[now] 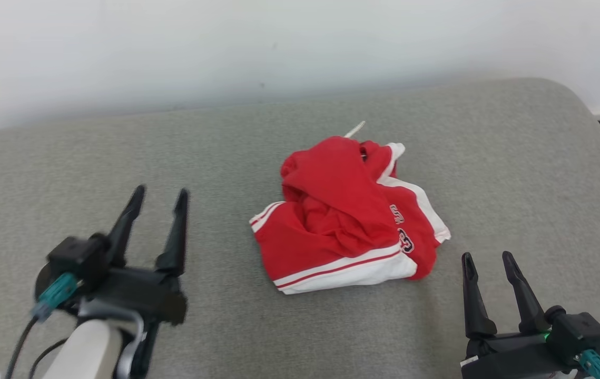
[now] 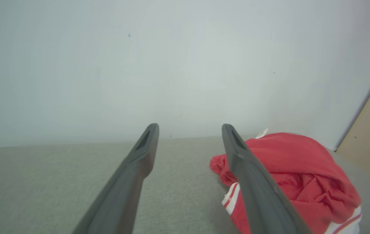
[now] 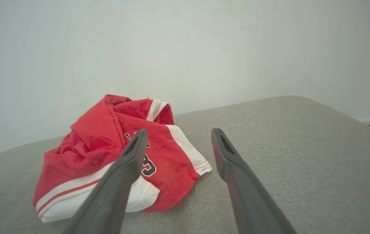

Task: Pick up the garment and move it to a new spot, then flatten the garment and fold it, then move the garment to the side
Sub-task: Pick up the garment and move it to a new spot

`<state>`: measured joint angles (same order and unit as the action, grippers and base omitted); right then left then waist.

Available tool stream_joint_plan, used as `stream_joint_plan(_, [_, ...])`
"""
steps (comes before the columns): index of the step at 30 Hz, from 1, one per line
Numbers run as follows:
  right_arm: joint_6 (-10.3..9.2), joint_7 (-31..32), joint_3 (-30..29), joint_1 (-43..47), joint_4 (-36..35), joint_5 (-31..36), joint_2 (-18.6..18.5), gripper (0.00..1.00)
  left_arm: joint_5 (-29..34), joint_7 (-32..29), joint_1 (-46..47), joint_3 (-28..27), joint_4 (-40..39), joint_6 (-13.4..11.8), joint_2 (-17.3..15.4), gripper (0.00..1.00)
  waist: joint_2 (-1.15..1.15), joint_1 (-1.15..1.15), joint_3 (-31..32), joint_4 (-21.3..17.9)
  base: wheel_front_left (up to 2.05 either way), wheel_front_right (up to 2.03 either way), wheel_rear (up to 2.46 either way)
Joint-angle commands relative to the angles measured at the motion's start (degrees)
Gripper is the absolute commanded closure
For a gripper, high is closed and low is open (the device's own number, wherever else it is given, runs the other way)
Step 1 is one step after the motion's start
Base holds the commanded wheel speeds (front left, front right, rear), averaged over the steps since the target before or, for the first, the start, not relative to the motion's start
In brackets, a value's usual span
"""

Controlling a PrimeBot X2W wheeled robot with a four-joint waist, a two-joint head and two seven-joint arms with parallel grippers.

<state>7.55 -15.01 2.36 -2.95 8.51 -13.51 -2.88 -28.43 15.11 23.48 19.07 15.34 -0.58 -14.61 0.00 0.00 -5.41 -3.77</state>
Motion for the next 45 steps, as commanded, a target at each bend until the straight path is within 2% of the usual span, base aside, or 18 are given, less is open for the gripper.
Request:
stream_joint_plan(1, [-0.12,-0.2,-0.1,1.0,-0.4,0.5,0.0,0.0,0.7,0.0,-2.6,-1.5,-1.6,-0.3,-0.9,0.0,0.0,0.0,1.9,3.0,0.0,0.0,0.0])
stream_joint_plan(6, [-0.12,0.1,-0.7,2.1,-1.5,0.9,0.0,0.0,3.5,0.0,-10.0,-5.6,-7.2,-1.4,-2.2,0.0,0.0,0.0,2.8,5.5,0.0,0.0,0.0])
stream_joint_plan(12, [-0.12,1.2,-0.8,2.9,-3.0,1.6,-0.1,0.0,6.4,0.1,-16.1,-7.8,-10.9,-2.0,-2.4,0.0,0.0,0.0,3.4,6.9,0.0,0.0,0.0])
stream_joint_plan(21, [-0.12,2.5,-1.7,4.9,-5.3,1.9,-0.9,0.0,9.6,0.1,-25.0,-13.8,-16.5,-3.0,1.0,0.0,0.0,0.0,3.8,6.7,0.0,0.0,0.0])
stream_joint_plan(34, [-0.12,3.2,-2.2,5.4,-6.0,1.6,-1.0,0.0,12.7,0.1,-27.1,-17.5,-16.0,0.4,5.0,0.0,0.0,0.0,3.1,5.8,0.0,0.0,0.0])
stream_joint_plan(45, [-0.12,2.6,-0.5,4.4,-4.4,0.8,-0.8,0.0,13.9,0.1,-18.0,-15.3,-10.2,5.3,5.9,0.0,0.0,0.0,1.8,1.5,0.0,0.0,0.0])
